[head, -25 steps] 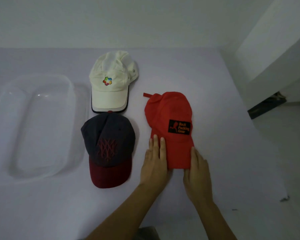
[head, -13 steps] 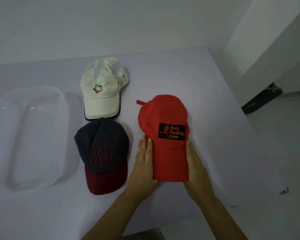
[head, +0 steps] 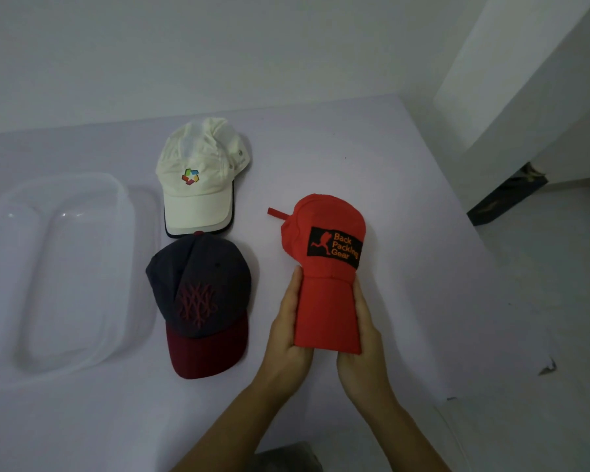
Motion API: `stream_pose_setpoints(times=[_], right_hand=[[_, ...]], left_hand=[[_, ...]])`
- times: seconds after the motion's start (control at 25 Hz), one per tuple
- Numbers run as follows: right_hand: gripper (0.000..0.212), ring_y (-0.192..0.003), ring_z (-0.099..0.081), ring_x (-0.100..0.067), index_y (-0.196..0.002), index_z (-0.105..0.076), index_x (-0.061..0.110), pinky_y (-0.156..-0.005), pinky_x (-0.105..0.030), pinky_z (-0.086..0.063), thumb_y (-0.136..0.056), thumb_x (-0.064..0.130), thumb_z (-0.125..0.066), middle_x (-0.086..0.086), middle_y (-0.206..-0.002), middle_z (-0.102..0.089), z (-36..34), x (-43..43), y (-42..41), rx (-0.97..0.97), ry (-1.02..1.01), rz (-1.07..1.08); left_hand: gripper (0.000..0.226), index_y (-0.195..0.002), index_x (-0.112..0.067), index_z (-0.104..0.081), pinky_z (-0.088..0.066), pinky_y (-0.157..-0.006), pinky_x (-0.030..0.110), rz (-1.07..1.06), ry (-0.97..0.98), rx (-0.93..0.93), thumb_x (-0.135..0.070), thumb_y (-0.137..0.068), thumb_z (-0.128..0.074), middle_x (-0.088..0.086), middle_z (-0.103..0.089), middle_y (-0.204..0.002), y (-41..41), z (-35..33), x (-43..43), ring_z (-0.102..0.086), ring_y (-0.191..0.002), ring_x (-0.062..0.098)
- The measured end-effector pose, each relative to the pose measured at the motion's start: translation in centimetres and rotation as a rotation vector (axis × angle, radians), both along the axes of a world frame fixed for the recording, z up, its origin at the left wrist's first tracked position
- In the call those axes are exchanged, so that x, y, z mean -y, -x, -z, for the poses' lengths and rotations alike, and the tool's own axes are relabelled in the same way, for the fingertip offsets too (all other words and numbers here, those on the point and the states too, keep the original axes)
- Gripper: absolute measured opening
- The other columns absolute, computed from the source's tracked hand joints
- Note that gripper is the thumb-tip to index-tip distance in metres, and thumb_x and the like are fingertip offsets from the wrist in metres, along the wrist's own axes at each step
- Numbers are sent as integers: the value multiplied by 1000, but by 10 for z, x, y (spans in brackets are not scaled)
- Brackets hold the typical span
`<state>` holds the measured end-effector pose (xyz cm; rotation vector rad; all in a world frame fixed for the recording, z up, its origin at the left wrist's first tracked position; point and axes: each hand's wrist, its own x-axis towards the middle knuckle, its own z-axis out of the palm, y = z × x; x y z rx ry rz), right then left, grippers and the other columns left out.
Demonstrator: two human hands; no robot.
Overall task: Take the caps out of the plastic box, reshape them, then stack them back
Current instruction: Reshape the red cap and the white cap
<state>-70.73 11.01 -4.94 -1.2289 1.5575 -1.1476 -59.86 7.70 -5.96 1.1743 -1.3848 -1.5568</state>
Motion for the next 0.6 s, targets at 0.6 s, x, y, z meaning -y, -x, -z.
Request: stream_pose_setpoints(times=[0.6], right_hand=[[82, -145, 6, -15, -140, -10, 54, -109, -48, -19, -88, 12, -57, 13, -156, 15, 15, 4, 49, -724, 138, -298]], left_hand=[[48, -130, -18, -53, -39, -106, 30, -63, -183, -31, -46, -92, -45, -4, -59, -130, -20, -53, 110, -55, -120, 8]])
